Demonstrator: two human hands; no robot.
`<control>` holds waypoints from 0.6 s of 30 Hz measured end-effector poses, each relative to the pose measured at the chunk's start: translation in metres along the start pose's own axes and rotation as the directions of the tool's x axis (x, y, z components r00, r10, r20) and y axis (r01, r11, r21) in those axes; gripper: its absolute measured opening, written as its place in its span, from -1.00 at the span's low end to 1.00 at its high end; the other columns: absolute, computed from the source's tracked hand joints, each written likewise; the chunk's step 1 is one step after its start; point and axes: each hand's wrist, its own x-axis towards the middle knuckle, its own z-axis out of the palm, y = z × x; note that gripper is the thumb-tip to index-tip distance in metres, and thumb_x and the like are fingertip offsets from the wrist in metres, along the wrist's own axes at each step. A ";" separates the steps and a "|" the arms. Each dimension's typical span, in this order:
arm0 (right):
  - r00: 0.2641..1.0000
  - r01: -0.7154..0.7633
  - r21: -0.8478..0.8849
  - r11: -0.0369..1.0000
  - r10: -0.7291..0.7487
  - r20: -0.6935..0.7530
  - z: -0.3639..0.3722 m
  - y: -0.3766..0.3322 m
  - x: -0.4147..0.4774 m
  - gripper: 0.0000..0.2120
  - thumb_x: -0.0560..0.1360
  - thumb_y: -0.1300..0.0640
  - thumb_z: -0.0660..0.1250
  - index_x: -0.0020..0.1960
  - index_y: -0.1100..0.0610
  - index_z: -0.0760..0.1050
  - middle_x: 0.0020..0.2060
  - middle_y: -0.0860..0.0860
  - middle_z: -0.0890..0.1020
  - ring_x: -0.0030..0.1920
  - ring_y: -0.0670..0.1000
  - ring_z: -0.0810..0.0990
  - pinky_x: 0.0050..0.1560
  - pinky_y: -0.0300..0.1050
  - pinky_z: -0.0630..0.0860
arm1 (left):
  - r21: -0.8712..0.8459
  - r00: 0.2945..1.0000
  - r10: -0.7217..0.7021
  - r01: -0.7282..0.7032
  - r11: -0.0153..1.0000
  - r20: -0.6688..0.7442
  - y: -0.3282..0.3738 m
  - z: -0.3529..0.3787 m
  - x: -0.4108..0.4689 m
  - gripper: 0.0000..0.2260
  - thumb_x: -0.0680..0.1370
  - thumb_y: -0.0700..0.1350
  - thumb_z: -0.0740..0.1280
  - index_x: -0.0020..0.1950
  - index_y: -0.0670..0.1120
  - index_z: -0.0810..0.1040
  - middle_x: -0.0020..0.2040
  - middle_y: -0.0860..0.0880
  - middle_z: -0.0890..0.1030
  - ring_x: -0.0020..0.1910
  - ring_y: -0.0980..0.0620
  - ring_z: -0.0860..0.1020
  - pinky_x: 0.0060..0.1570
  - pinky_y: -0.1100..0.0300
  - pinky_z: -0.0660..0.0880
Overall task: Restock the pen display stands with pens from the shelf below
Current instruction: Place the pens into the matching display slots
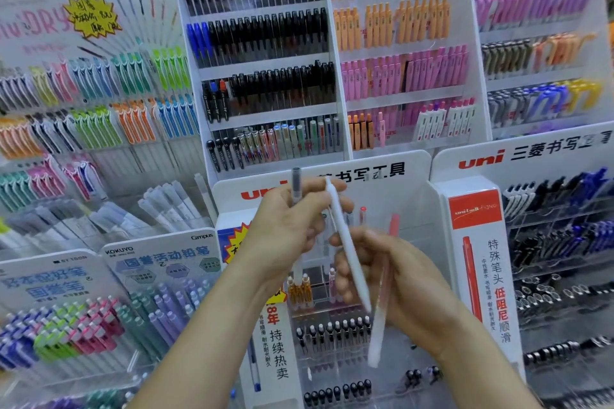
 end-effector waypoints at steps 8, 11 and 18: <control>0.871 0.182 -0.398 0.899 -0.335 -0.358 -0.026 -0.050 -0.016 -0.80 0.45 0.03 0.32 -0.06 0.14 0.39 -0.38 0.09 0.43 -0.55 -0.12 0.33 -0.58 -0.29 0.27 | 0.229 0.991 0.110 -0.091 0.969 -0.071 -0.008 -0.016 0.002 -0.87 0.58 -0.08 0.29 0.06 -0.04 0.60 -0.19 0.03 0.66 -0.45 0.20 0.41 -0.42 0.39 0.35; 0.788 0.267 -0.551 0.791 -0.508 -0.348 -0.028 -0.079 -0.016 -0.70 0.34 0.04 0.41 -0.06 0.16 0.39 -0.34 0.16 0.59 -0.47 0.00 0.51 -0.49 -0.20 0.47 | 0.385 0.991 0.114 -0.076 0.920 -0.076 -0.016 -0.016 0.007 -0.90 0.50 -0.04 0.40 -0.03 -0.01 0.63 -0.15 -0.04 0.66 -0.19 0.09 0.61 -0.11 0.22 0.55; 0.852 0.234 -0.589 0.774 -0.455 -0.259 -0.032 -0.098 0.008 -0.81 0.65 0.13 0.14 -0.02 0.22 0.44 -0.12 0.13 0.68 -0.15 0.04 0.62 -0.06 -0.09 0.62 | 0.748 0.962 0.260 -0.113 0.654 -0.081 -0.025 -0.012 0.013 -0.74 0.50 0.04 0.37 -0.23 -0.14 0.55 -0.42 0.02 0.44 -0.42 0.08 0.34 -0.36 0.17 0.28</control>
